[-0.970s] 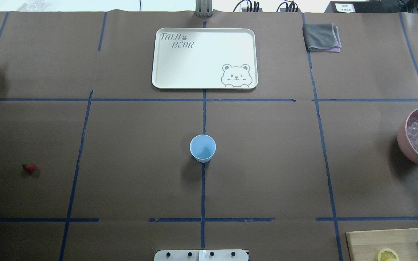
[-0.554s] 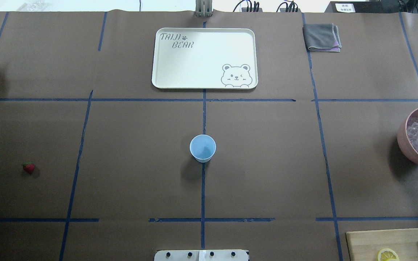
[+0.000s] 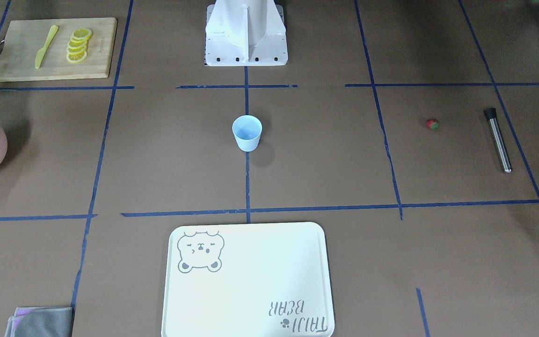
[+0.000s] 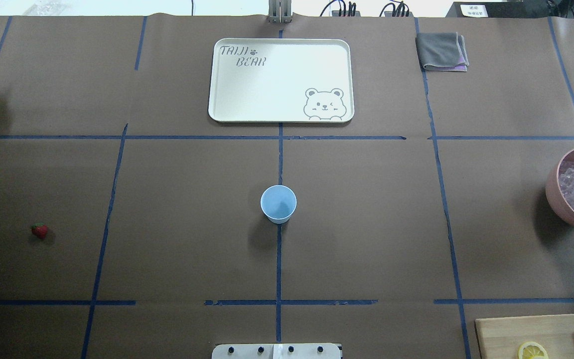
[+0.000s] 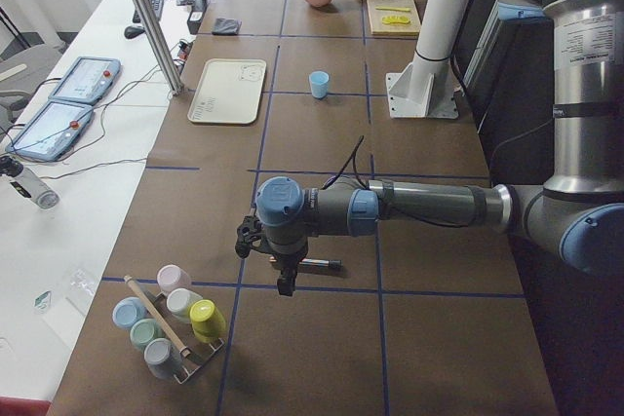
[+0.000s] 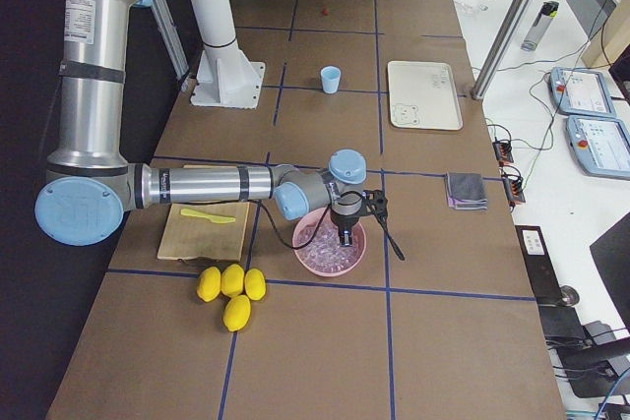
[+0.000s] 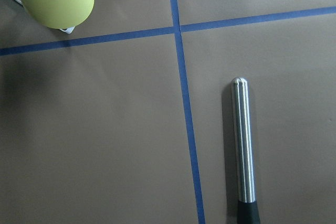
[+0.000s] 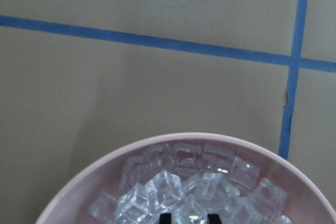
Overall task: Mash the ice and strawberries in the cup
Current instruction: 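Lower the right gripper into the pink bowl and grasp an ice cube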
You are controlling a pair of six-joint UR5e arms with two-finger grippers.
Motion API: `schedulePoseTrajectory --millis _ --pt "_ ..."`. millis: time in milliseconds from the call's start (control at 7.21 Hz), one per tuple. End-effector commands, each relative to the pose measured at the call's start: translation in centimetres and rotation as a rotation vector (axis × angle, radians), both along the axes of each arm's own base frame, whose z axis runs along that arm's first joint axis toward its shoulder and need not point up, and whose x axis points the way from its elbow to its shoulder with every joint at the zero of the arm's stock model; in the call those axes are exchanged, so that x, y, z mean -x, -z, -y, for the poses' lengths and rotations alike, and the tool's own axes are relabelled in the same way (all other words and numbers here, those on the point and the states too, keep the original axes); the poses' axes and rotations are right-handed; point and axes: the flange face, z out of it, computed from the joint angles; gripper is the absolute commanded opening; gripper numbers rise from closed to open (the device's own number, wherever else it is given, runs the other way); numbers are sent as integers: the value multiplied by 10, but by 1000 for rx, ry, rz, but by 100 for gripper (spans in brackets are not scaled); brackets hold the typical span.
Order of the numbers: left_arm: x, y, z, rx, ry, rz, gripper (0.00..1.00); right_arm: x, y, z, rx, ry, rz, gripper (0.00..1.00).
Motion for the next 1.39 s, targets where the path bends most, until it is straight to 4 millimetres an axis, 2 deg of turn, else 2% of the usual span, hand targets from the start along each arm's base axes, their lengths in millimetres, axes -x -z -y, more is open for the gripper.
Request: schedulePoseTrajectory --millis 0,139,277,554,693,832,970,1109,1248 --pt "0 1 0 -7 0 0 100 -5 0 -2 -4 -3 -1 4" --pt "0 1 1 -8 0 0 100 -22 5 0 -9 -38 5 4" --pt "-1 2 1 -11 -2 0 100 -40 27 5 -38 -74 28 5" --pt "-1 2 1 -11 -2 0 100 -44 86 8 -141 -83 64 7" --pt "-1 3 2 -14 -2 -2 100 -41 110 19 -147 -97 68 6" --pt "-1 6 5 -22 -2 -2 100 -29 134 35 -147 -86 76 5" --pt "-1 7 5 -26 -3 0 100 -2 158 40 -135 -84 99 4" --pt "-1 9 6 -32 -6 0 100 30 183 47 -133 -77 126 4" --pt "-1 8 6 -34 -7 0 100 73 220 54 -188 -13 160 4"
